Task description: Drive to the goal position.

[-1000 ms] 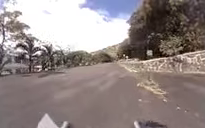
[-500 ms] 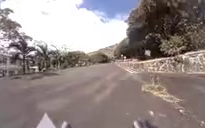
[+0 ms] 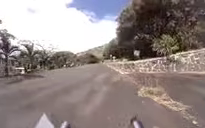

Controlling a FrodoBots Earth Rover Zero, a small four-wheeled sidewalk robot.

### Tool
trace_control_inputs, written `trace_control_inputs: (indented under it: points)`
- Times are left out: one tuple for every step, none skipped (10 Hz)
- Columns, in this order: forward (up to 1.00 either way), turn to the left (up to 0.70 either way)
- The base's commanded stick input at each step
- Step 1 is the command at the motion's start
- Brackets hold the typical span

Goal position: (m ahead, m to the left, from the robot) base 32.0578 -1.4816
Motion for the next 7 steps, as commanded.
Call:
trace_control_inputs:
  points:
    - [0.85,0.00]
    - [0.85,0.00]
    - [0.85,0.00]
    - [0.85,0.00]
    - [0.85,0.00]
    - [0.85,0.00]
    - [0.85,0.00]
